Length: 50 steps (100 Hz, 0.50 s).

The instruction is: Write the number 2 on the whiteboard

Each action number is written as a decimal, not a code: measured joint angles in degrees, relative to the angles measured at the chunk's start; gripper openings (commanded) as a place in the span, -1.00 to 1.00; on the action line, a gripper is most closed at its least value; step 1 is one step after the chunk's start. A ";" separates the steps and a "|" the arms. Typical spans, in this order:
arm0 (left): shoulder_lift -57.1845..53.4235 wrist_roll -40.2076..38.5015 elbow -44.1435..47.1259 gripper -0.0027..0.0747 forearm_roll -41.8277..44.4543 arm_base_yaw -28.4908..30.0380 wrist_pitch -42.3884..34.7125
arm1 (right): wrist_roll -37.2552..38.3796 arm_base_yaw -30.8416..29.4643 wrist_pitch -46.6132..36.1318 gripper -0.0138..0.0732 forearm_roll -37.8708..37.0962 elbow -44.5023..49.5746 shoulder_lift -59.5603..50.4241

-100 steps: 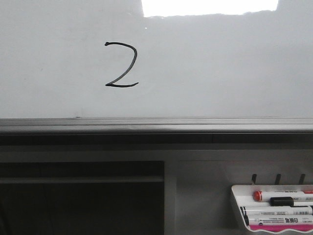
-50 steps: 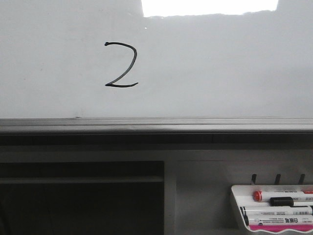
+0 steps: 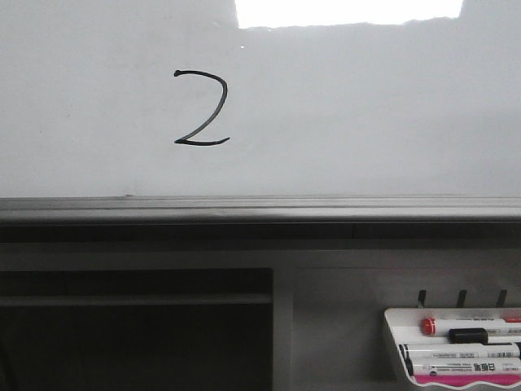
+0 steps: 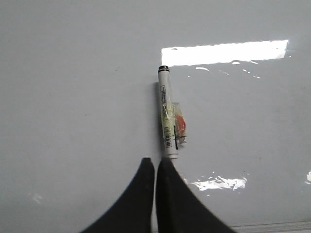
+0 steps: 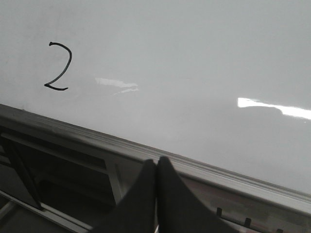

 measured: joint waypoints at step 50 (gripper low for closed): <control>0.00 0.00 0.00 -0.98 -0.18 0.00 1.06 | 0.09 0.00 0.00 -0.84 0.00 0.00 0.00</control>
